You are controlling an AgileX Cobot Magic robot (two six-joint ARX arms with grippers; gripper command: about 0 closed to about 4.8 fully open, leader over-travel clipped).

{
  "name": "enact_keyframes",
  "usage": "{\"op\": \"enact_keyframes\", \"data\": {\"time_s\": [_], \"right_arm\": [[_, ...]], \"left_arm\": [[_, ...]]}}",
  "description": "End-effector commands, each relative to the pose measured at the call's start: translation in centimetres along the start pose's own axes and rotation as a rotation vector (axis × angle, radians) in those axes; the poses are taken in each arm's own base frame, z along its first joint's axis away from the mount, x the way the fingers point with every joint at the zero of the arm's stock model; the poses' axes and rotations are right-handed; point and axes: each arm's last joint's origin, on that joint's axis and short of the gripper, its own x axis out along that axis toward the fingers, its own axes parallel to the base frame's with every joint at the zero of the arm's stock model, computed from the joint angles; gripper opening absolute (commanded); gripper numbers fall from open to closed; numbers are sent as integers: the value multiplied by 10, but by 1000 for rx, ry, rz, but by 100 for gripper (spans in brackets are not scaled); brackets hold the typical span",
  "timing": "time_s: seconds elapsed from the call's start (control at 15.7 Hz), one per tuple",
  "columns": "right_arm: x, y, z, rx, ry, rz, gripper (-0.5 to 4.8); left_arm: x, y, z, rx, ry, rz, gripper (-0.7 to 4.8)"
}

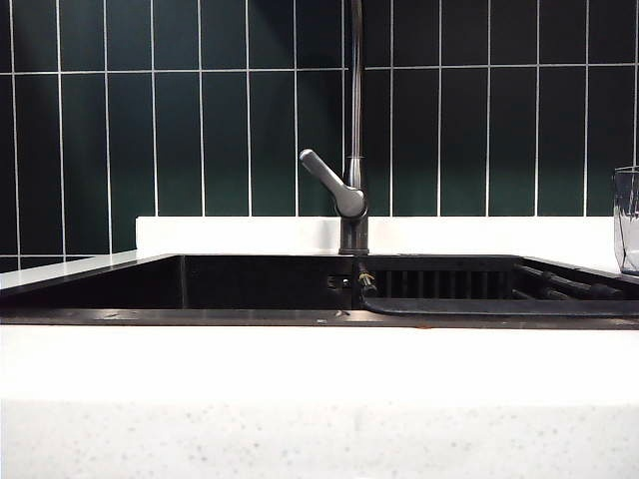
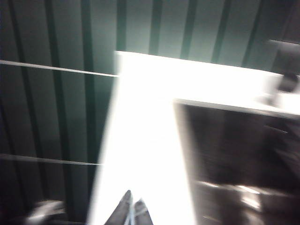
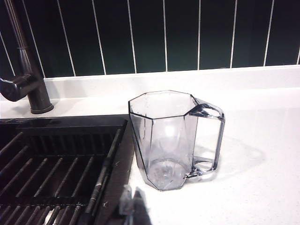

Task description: Pick up the mug next to the sink, go to the faucet to get some water, pour the water into the sink, and finally put the mug back to its place.

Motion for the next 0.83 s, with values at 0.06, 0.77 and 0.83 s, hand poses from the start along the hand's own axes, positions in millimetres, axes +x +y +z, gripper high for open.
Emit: {"op": "enact_keyframes", "data": {"time_s": [0.06, 0.77, 0.83], "right_arm": [[0, 0, -1, 3, -4, 0, -1], [0, 0, -1, 3, -4, 0, -1], [0, 0, -1, 3, -4, 3, -1]], "left_arm": [[0, 11, -1, 1, 18, 110, -5], [0, 11, -1, 1, 22, 118, -5], [0, 11, -1, 1, 22, 118, -5]]}}
